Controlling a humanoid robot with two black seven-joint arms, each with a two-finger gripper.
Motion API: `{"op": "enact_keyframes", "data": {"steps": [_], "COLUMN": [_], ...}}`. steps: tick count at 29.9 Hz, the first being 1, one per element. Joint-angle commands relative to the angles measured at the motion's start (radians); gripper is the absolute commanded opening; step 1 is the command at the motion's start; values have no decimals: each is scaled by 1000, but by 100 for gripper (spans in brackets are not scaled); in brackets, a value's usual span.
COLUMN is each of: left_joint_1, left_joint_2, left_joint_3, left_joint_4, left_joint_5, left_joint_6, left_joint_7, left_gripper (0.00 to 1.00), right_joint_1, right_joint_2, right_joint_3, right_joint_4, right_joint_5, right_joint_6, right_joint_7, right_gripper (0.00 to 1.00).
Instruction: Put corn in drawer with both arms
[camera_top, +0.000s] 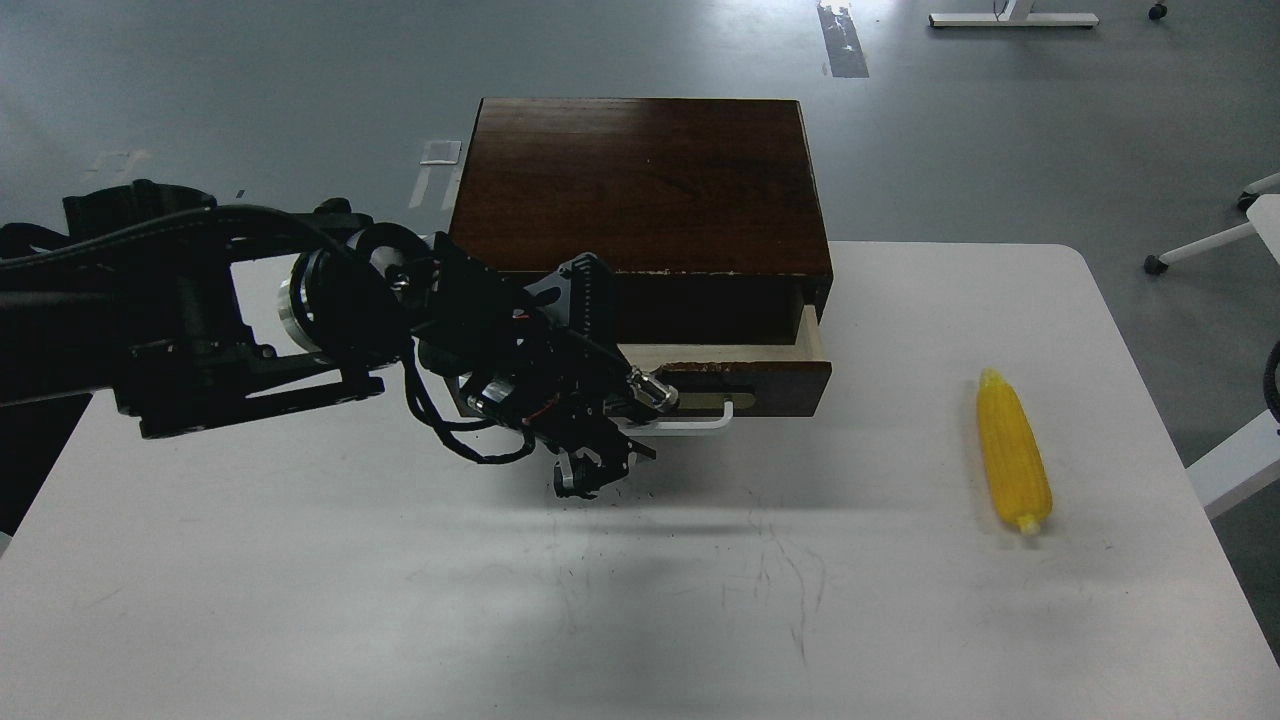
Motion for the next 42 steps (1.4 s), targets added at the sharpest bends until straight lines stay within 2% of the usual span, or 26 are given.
{"op": "enact_keyframes", "data": {"steps": [1, 2, 5, 10, 12, 13, 15, 16, 20, 22, 27, 32, 33, 36, 37, 39, 42], "left_joint_1": [0, 0, -3, -2, 3, 4, 18, 18, 79, 115, 181, 253, 277, 317, 334, 359, 389], "left_joint_2": [6, 12, 32, 82, 141, 159, 222, 222, 236, 236, 218, 190, 179, 164, 158, 152, 147], "left_joint_3": [-14, -25, -58, -167, -247, -270, -327, -327, -339, -339, -353, -463, -503, -557, -569, -574, -574], "left_joint_4": [-4, -5, -7, -5, 10, 18, 70, 70, 283, 358, 544, 693, 726, 797, 825, 858, 901], "left_joint_5": [-3, -17, -87, -289, -503, -577, -905, -906, -1482, -1654, -1989, -2216, -2244, -2262, -2265, -2279, -2305], "left_joint_6": [0, 0, 0, 0, 0, 0, 0, 0, 0, 0, 0, 0, 0, 0, 0, 0, 0], "left_joint_7": [0, 0, 0, 0, 0, 0, 0, 0, 0, 0, 0, 0, 0, 0, 0, 1, 15], "left_gripper": [57, 70, 88, 93, 97, 97, 98, 98, 98, 98, 98, 98, 98, 98, 98, 98, 98], "right_joint_1": [-2, -2, -5, -18, -20, -22, -3, -3, 55, 96, 149, 199, 207, 215, 218, 219, 233], "right_joint_2": [-1, -1, -4, -17, -51, -56, -71, -71, -151, -181, -289, -366, -372, -372, -370, -369, -350], "right_joint_3": [-2, -2, -2, -2, -17, -28, -98, -98, -211, -242, -252, -253, -255, -256, -259, -264, -296], "right_joint_4": [0, 0, 0, 0, 15, 23, 50, 51, 83, 129, 300, 521, 561, 632, 673, 728, 746], "right_joint_5": [0, 0, 0, 0, -8, -12, -25, -25, -75, -142, -348, -636, -716, -865, -940, -1047, -1205], "right_joint_6": [0, 0, 0, 0, 0, 0, 0, 0, 0, 0, 0, 0, 0, 0, 0, 0, 0], "right_joint_7": [0, 0, 0, 0, -2, 0, 0, 0, -2, 0, -2, -18, -26, -92, -141, -179, -183], "right_gripper": [100, 100, 100, 100, 100, 100, 100, 100, 100, 100, 100, 100, 100, 100, 100, 100, 100]}}
